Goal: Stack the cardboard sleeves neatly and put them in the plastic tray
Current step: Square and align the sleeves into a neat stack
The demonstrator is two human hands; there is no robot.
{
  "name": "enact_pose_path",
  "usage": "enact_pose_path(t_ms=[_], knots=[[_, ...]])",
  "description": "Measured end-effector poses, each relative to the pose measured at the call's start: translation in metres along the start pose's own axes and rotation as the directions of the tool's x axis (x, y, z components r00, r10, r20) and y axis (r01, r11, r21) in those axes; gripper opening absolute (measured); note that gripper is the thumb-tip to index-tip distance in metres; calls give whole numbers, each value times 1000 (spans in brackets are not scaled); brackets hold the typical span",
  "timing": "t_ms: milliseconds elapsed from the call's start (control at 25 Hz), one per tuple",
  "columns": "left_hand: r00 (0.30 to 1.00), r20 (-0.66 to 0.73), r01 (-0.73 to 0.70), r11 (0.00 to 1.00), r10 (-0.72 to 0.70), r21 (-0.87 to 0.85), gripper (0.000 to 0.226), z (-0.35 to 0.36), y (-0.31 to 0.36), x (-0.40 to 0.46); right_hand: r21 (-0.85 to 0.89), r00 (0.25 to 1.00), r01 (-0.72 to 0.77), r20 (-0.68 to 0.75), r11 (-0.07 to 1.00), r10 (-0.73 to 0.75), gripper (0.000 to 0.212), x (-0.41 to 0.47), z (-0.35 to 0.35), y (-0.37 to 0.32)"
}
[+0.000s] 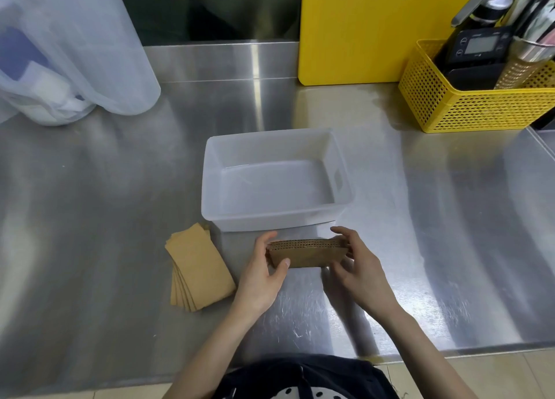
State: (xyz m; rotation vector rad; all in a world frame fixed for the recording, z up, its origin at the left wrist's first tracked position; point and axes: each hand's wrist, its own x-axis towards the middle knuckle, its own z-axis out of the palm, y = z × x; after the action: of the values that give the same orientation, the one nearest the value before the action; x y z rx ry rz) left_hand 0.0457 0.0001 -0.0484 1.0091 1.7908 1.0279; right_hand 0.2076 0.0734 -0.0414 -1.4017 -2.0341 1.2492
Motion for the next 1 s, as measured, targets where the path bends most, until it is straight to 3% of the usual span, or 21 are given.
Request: enact_pose_path(t_ms=[240, 400, 680, 1000], knots=[[997, 61, 36, 997, -40, 66, 37, 5, -1, -1, -29, 1000, 18, -14, 999, -18, 41, -4, 5, 4], [1000, -8, -13, 997, 13, 74, 18, 3, 1, -1, -22, 999, 1, -36, 1000, -2, 35, -4, 4, 4], [999, 18, 35, 987, -38, 154, 24, 6, -2, 1, -42, 1000, -17, -20, 999, 16, 30, -3, 4, 4], [1000, 22, 13, 995, -16, 102, 8, -2, 5, -2, 20, 999, -34, -14, 999, 35, 27, -3, -5, -6]])
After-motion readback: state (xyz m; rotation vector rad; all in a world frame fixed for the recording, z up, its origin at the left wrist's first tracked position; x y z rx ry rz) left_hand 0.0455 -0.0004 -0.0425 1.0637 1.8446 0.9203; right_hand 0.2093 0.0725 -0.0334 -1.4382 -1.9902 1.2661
